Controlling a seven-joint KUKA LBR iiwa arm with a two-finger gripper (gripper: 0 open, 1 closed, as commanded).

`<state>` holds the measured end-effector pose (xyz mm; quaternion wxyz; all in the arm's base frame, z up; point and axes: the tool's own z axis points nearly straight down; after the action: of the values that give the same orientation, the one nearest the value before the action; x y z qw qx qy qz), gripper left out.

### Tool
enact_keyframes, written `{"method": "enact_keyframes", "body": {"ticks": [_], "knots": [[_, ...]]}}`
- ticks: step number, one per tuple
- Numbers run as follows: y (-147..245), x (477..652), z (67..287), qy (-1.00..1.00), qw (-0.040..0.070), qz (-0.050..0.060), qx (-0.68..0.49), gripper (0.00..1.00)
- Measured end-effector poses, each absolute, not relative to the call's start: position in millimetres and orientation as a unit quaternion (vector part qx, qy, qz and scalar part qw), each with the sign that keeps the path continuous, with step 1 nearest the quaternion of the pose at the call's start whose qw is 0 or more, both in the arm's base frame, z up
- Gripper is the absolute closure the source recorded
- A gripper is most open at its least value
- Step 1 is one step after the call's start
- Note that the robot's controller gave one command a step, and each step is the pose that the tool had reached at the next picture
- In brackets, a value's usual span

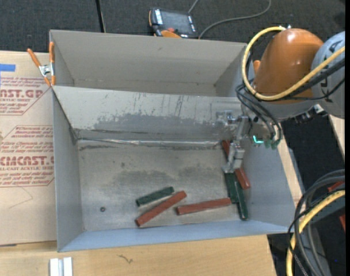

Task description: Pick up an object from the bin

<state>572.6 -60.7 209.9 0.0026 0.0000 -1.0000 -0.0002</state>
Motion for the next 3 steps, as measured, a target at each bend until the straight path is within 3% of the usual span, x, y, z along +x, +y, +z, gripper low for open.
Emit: {"method": "enact_keyframes", "body": {"ticks": [1, 2, 3], "knots": [[-61, 574.3, 214, -1.000, -0.001, 0.000, 0.001, 1.00], [-61, 574.3, 214, -1.000, -0.001, 0.000, 0.000, 0.00], [2, 544.3, 67, -0.992, 0.002, -0.001, 0.124, 0.00]]}}
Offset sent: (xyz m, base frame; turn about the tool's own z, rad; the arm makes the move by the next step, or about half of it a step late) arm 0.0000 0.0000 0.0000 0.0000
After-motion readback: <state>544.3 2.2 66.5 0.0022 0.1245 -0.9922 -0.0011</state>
